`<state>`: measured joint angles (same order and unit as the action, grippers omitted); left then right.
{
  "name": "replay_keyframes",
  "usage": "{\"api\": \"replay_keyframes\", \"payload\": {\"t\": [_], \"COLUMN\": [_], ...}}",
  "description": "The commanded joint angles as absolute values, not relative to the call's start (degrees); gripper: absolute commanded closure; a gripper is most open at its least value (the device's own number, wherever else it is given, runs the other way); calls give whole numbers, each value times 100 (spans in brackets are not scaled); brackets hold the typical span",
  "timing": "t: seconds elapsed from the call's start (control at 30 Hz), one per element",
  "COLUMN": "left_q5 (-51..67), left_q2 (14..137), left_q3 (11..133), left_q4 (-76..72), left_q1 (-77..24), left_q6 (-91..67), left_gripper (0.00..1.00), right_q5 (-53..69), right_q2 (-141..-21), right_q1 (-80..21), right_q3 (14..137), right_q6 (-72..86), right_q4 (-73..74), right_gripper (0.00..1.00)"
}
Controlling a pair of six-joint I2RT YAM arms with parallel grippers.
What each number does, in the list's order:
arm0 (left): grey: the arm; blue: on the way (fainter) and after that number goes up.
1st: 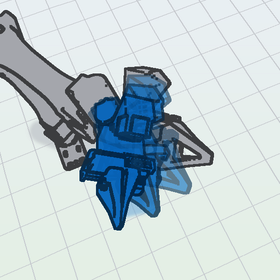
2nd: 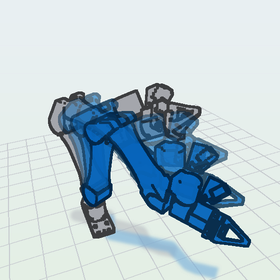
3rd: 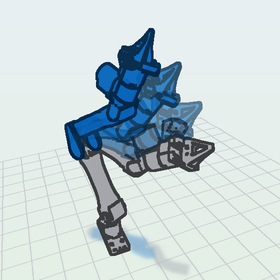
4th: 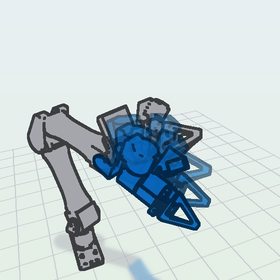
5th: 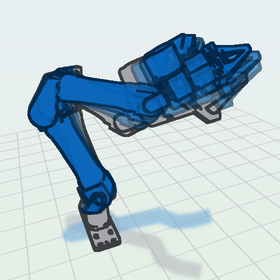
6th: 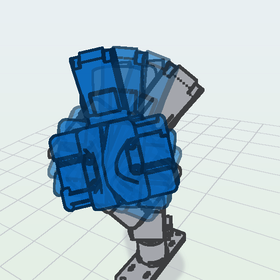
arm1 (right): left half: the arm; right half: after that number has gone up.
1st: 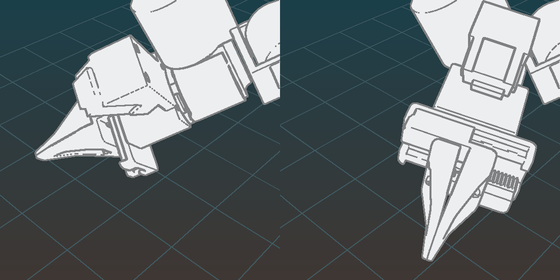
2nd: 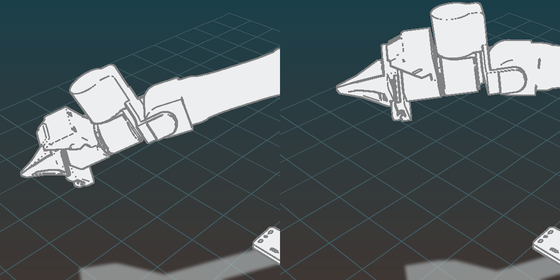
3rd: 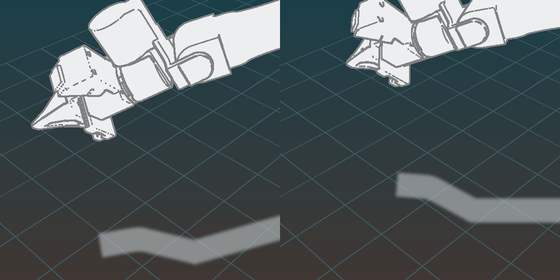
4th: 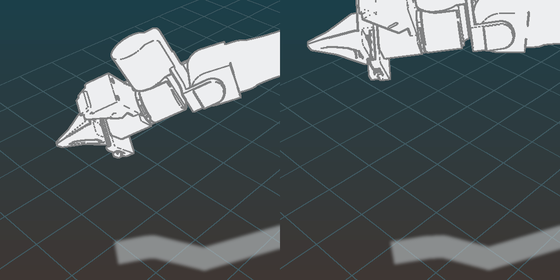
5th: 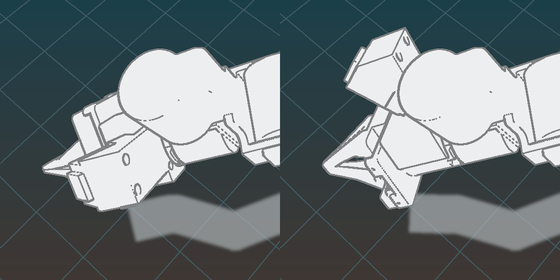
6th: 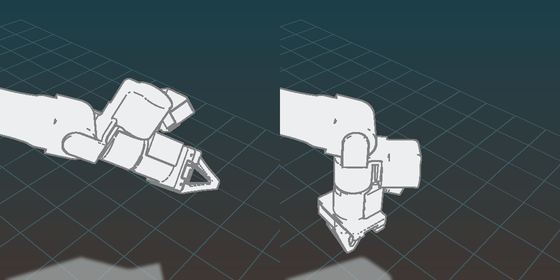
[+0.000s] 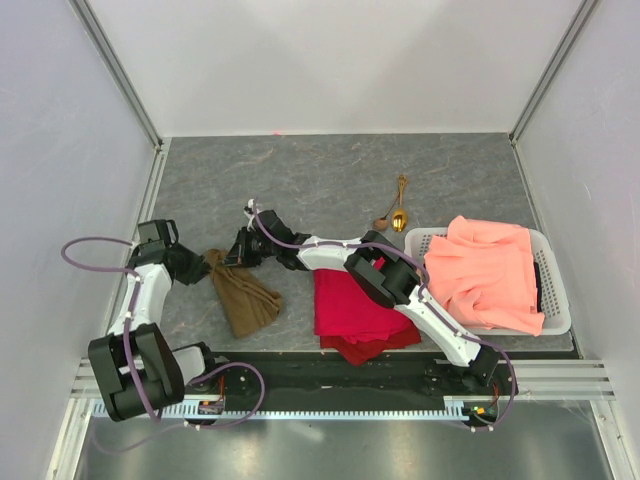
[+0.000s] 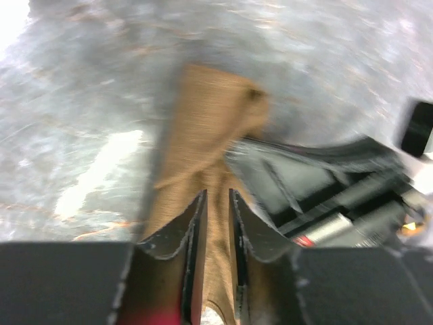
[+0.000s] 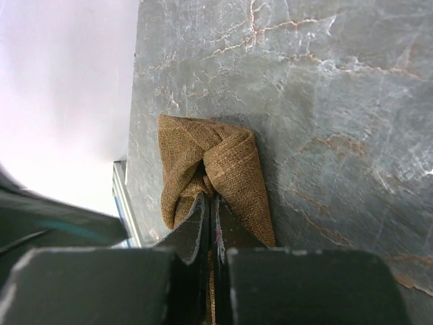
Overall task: Fold the napkin into a case and place the utensils inside
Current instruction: Grasp the top corner of the smaller rectangle folded napkin from the folded napkin.
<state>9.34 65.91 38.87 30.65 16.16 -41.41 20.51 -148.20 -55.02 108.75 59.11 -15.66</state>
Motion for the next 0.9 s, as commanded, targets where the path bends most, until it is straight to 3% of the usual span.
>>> {"api": "replay_keyframes", "payload": {"t": [0.0,0.17,0.57,0.87], "left_q5": [738,1080,1670,1661], "left_q2": [6907,7286,7304,7278], "left_q3": [3595,3235,2040,1968], "left_q4": [3024,2638,1618,1582], "left_q1": [1880,1960,1819,1564], "left_q6": [-4623,-4684,-5115,-4993], "left_gripper": [81,92,94,94], "right_q5": [1854,1916,1714,1679], "right_q2": [-14880,-14880,-14511,-14800], "right_q1": [-5476,-5467,-5502,-5678], "right_q3": [11188,11303,11320,11979], "right_q6": [5450,5160,5036,5695], "right_q4": [-1135,-958,-492,-395], "right_gripper": [100,100,100,100]}}
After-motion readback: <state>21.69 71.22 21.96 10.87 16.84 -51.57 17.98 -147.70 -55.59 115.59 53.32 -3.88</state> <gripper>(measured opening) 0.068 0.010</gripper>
